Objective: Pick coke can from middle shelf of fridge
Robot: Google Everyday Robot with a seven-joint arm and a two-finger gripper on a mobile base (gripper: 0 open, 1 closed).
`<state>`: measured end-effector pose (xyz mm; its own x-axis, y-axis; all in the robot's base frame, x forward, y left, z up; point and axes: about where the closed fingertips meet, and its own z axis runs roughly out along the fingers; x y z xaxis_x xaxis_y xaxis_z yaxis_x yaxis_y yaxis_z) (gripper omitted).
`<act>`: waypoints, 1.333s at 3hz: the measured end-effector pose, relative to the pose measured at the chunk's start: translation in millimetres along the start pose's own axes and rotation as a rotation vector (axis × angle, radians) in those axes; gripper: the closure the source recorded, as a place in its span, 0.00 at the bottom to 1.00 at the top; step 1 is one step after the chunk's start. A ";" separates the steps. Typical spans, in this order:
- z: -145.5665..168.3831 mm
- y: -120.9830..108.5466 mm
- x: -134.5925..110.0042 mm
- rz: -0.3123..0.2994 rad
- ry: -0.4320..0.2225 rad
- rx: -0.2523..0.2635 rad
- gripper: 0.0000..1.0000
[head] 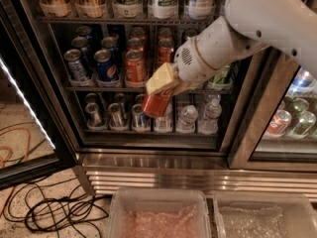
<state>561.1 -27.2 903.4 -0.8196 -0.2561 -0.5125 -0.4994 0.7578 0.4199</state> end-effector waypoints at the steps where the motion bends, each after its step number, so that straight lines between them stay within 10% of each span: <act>1: 9.6 43.1 45.6 0.021 0.127 -0.121 1.00; 4: 4.2 106.5 145.2 0.171 0.442 -0.340 1.00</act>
Offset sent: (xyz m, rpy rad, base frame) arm -0.1608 0.0542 -0.0325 0.1154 0.4586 0.2508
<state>390.0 18.9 870.6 -0.8993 -0.4288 -0.0859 -0.3522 0.5935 0.7237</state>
